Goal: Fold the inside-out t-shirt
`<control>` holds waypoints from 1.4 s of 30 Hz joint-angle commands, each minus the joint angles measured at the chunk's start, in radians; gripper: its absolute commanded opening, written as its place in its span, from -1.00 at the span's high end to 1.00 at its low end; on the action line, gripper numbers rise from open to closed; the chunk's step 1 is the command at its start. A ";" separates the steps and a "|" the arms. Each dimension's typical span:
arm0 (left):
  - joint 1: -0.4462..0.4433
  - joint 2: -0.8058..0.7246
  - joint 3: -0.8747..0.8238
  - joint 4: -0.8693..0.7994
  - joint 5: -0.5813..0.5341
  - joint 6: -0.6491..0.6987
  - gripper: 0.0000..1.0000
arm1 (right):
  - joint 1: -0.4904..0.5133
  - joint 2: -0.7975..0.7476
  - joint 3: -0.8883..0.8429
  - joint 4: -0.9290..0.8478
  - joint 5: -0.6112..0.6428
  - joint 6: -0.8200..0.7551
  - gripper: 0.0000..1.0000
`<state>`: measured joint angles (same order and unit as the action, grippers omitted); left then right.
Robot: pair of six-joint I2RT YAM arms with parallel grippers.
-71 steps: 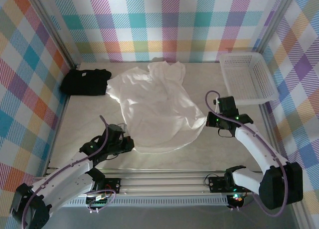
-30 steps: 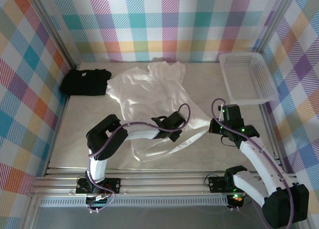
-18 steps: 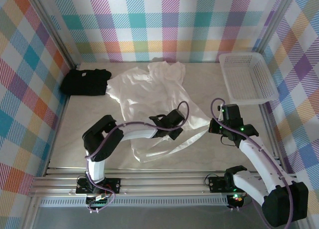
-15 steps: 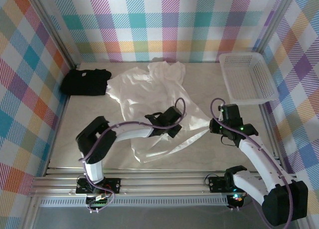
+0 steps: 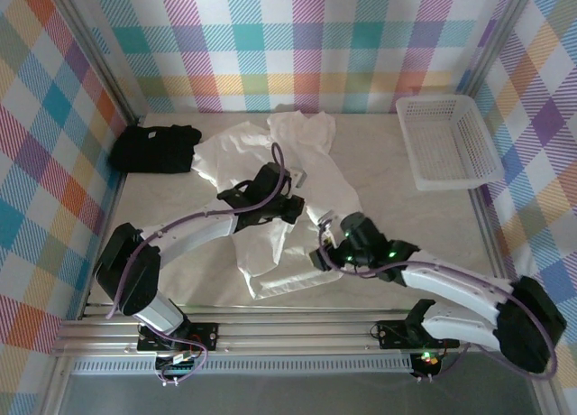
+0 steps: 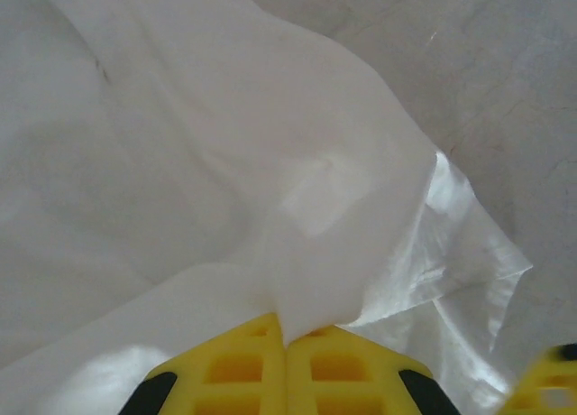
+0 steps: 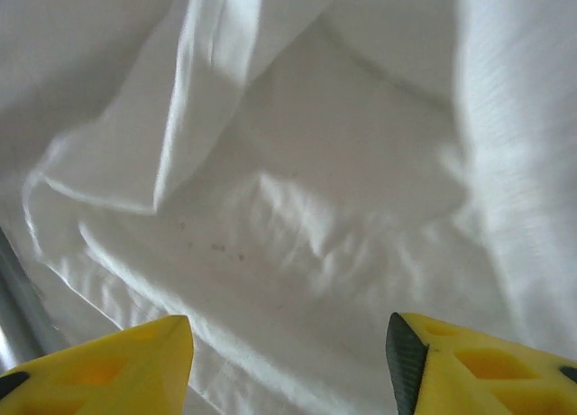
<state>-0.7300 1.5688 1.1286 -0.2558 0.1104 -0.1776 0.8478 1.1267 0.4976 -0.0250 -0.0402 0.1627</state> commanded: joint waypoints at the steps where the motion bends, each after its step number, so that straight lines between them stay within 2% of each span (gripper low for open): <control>1: 0.035 -0.044 0.080 -0.120 0.105 -0.039 1.00 | 0.040 0.145 -0.062 0.469 0.020 -0.107 -0.10; 5: 0.052 -0.071 0.124 -0.191 0.153 -0.043 1.00 | 0.045 0.372 -0.054 0.731 0.112 -0.198 0.03; 9: 0.057 -0.104 0.161 -0.244 0.187 -0.043 1.00 | 0.045 0.552 -0.005 0.889 0.156 -0.253 0.11; 12: 0.058 -0.133 0.181 -0.267 0.215 -0.042 1.00 | 0.044 0.639 0.059 0.901 0.187 -0.253 0.16; 19: 0.058 -0.194 0.188 -0.283 0.240 -0.032 1.00 | 0.038 0.710 0.157 0.879 0.271 -0.247 0.24; 24: 0.059 -0.208 0.205 -0.273 0.271 -0.051 1.00 | 0.025 0.757 0.215 0.865 0.403 -0.233 0.27; 28: 0.058 -0.243 0.214 -0.249 0.281 -0.071 1.00 | -0.009 0.783 0.242 0.851 0.414 -0.204 0.27; 31: 0.057 -0.262 0.217 -0.216 0.343 -0.089 1.00 | -0.014 0.799 0.291 0.789 0.438 -0.206 0.27; 32: 0.057 -0.264 0.218 -0.215 0.368 -0.087 1.00 | -0.020 0.801 0.292 0.798 0.429 -0.205 0.27; 35: 0.057 -0.289 0.216 -0.233 0.347 -0.071 1.00 | -0.069 0.781 0.273 0.820 0.354 -0.153 0.25; 38: 0.057 -0.318 0.197 -0.226 0.336 -0.057 1.00 | -0.127 0.768 0.275 0.813 0.196 -0.105 0.22; 42: 0.057 -0.315 0.187 -0.207 0.347 -0.066 1.00 | -0.133 0.781 0.331 0.746 0.117 -0.089 0.20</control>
<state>-0.6781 1.2709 1.3109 -0.5163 0.4232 -0.2466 0.7143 1.9160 0.7719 0.7597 0.1875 0.0250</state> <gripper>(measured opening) 0.049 0.398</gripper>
